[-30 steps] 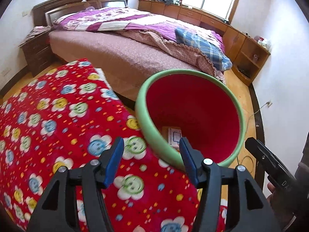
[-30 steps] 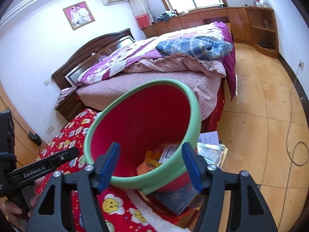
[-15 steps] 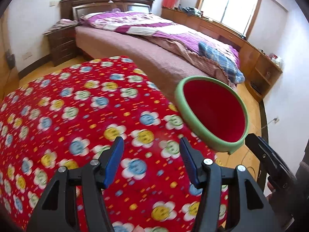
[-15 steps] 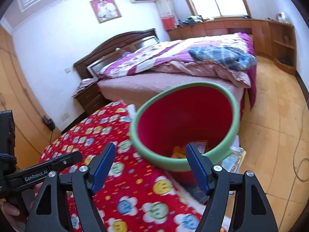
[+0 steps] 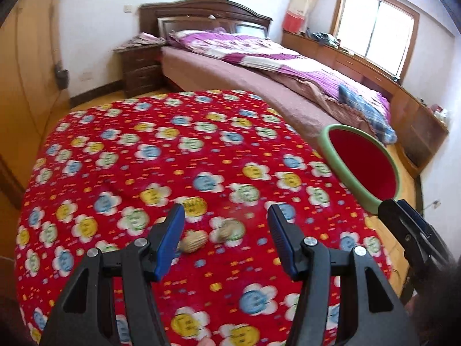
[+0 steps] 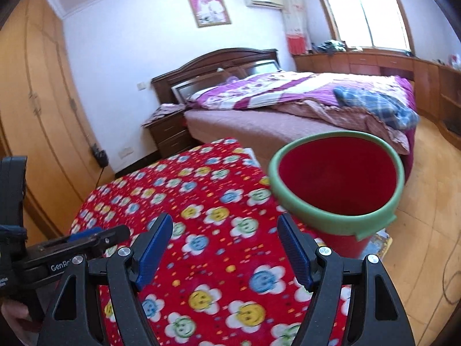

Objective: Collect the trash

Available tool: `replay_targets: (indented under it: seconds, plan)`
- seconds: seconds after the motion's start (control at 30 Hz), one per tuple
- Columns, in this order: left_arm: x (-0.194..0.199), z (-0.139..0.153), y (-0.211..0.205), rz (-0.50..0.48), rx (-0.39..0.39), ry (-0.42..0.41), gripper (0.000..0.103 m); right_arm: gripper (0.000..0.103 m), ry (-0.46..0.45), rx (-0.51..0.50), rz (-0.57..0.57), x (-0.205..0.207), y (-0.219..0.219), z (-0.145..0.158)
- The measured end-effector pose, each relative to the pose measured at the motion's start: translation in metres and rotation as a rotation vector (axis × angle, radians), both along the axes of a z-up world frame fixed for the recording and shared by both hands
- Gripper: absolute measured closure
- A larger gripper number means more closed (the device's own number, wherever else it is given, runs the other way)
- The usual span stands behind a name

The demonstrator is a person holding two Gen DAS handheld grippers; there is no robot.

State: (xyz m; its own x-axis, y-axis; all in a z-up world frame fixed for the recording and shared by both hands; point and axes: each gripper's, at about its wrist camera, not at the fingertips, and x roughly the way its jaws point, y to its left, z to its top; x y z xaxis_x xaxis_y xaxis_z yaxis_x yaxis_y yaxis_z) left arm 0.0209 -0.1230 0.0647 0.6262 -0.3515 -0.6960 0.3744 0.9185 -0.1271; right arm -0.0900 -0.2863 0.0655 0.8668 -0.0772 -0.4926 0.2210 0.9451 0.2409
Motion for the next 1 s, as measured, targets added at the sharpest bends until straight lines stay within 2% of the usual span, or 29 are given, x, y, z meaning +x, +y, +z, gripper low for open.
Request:
replay_targets:
  seconds: [0.23,0.43,0.6,1.0]
  plan:
    - [-0.015,-0.014,0.035,0.117,0.038,-0.069,0.044,0.027,-0.007,-0.035,0.044,-0.007,0.023,-0.016]
    - [-0.024,-0.022,0.049,0.168,0.052,-0.097,0.043,0.027,-0.019,-0.038,0.054,-0.012,0.032,-0.026]
    - [-0.031,-0.026,0.051,0.183,0.078,-0.135,0.043,0.027,-0.017,-0.040,0.066,-0.014,0.037,-0.028]
    - [-0.034,-0.027,0.051,0.193,0.071,-0.139,0.043,0.027,-0.010,-0.037,0.079,-0.014,0.040,-0.031]
